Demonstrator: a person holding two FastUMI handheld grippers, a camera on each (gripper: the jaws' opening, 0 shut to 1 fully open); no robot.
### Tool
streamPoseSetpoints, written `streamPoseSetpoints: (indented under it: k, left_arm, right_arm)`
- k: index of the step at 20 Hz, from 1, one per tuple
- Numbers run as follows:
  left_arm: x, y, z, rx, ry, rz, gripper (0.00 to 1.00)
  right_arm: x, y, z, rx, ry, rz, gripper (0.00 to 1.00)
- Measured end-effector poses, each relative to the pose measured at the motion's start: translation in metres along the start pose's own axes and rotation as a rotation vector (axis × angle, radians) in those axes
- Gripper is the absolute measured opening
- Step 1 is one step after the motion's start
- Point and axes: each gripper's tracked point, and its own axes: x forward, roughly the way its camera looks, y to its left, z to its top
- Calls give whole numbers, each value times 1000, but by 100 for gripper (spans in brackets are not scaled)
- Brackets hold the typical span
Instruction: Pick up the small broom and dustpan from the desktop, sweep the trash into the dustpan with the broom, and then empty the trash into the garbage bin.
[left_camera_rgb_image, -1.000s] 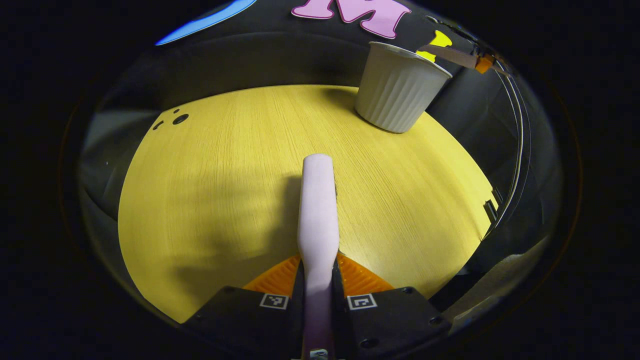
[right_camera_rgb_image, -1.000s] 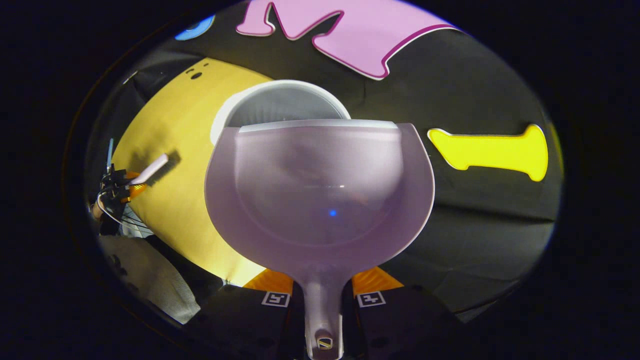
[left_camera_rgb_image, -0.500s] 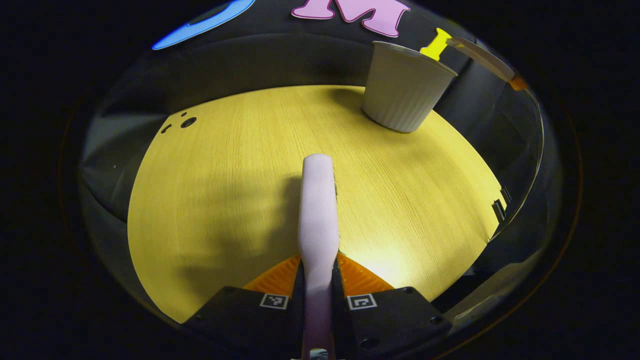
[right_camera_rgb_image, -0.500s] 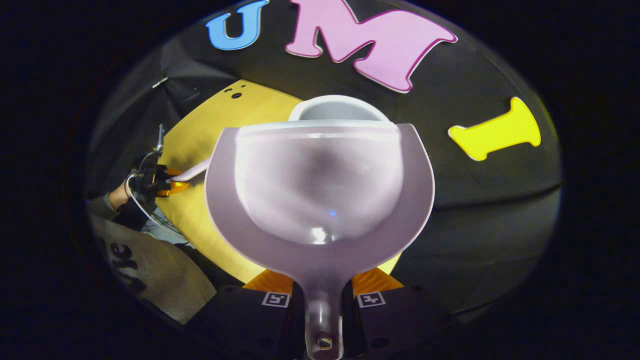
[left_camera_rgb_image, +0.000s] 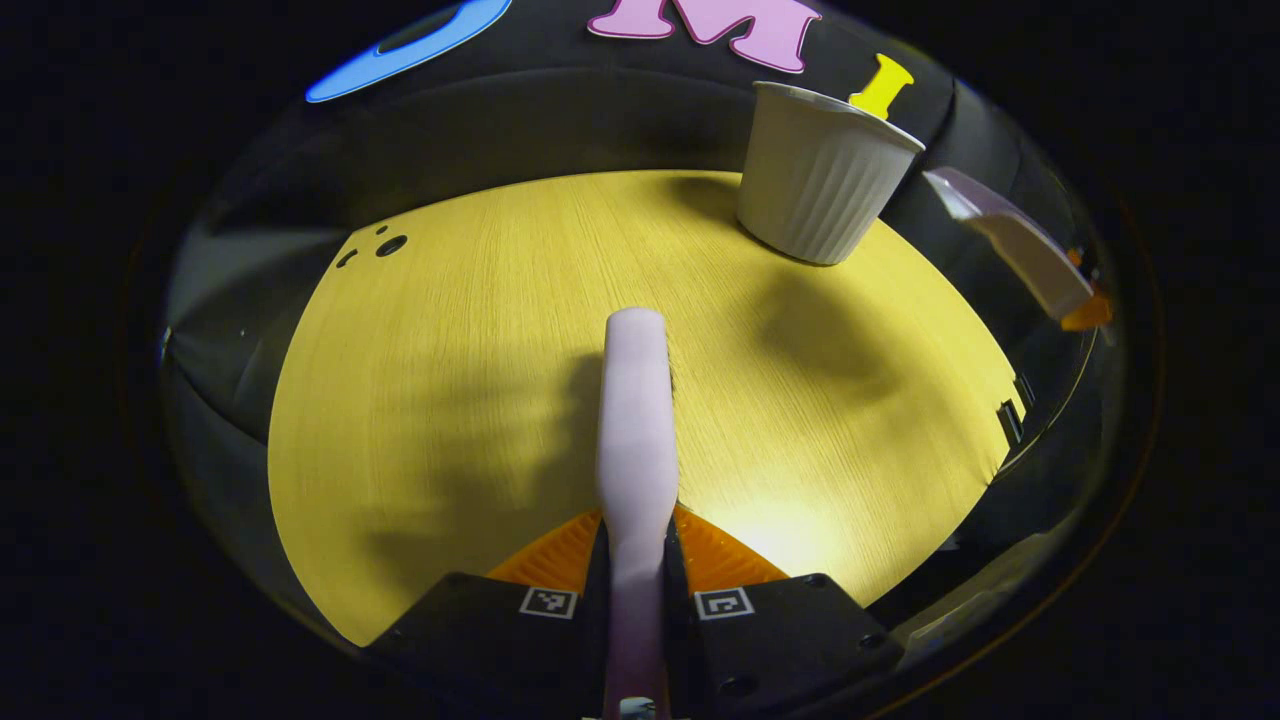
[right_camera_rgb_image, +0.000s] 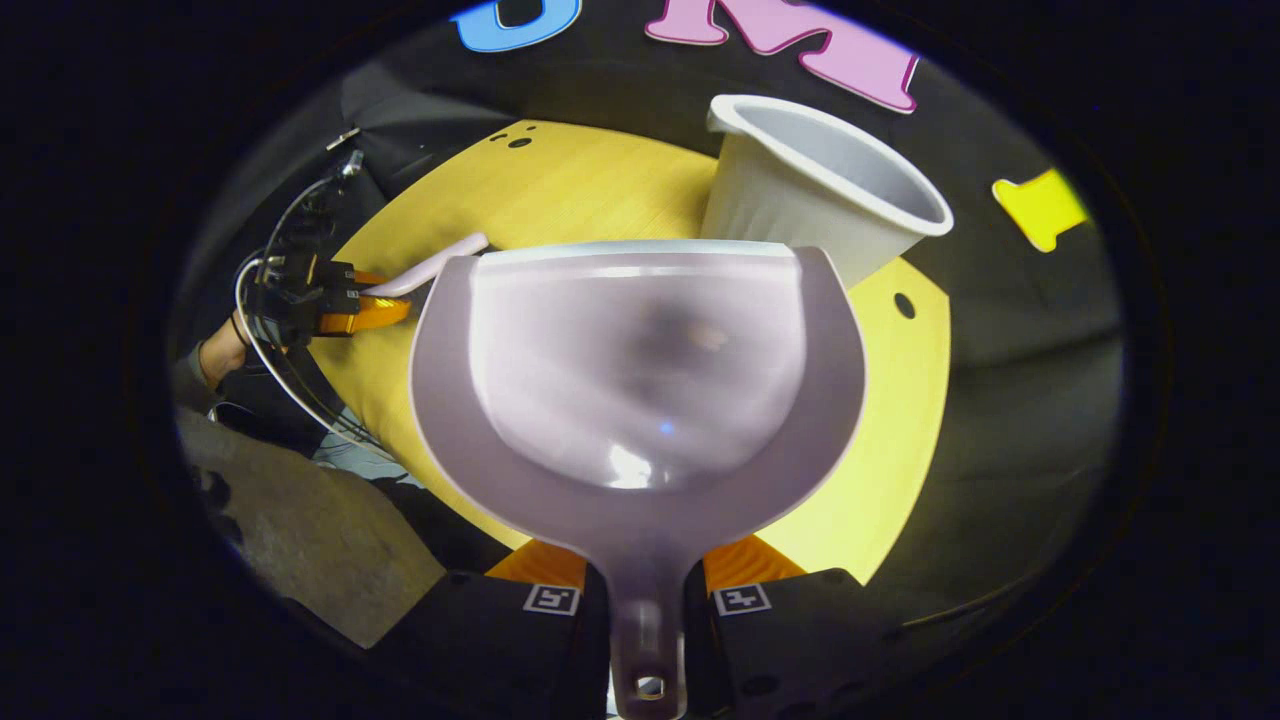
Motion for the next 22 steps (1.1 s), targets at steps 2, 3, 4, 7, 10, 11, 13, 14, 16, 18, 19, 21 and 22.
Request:
streamPoseSetpoints:
  k: [2, 3, 4, 7, 10, 11, 13, 14, 16, 18, 19, 21, 22]
  left_arm:
    - [0, 3, 0, 14, 2, 21, 28]
    - [-1, 4, 0, 18, 3, 31, 31]
    - [0, 3, 0, 18, 3, 37, 32]
    - [0, 4, -2, 10, 11, 44, 28]
    - [0, 5, -2, 15, 18, 57, 28]
    - [0, 6, -2, 16, 23, 62, 28]
    - [0, 6, -5, 20, 33, 73, 29]
    - [0, 6, -5, 20, 40, 76, 28]
    - [0, 7, -4, 22, 37, 83, 29]
    - [1, 8, -5, 29, 42, 88, 25]
    - [1, 8, -5, 36, 46, 91, 29]
    - [2, 9, -3, 43, 54, 94, 29]
    - [3, 9, -2, 45, 56, 94, 29]
  right_arm:
    - [28, 13, -11, 25, 14, 10, 34]
    - [42, 20, -17, 37, 24, 21, 34]
    - [56, 25, -22, 44, 32, 24, 34]
    - [88, 29, -28, 56, 55, 0, 34]
    - [111, 32, -26, 92, 55, -7, 34]
    - [115, 33, -25, 103, 54, -9, 34]
    - [124, 36, -22, 121, 44, -11, 34]
    - [130, 38, -22, 130, 47, -10, 34]
    - [134, 39, -24, 139, 51, -10, 34]
    - [131, 38, -23, 133, 64, -12, 35]
    - [130, 38, -24, 126, 72, -15, 35]
    - [129, 38, -23, 123, 87, -16, 35]
    - [128, 39, -21, 125, 91, -10, 36]
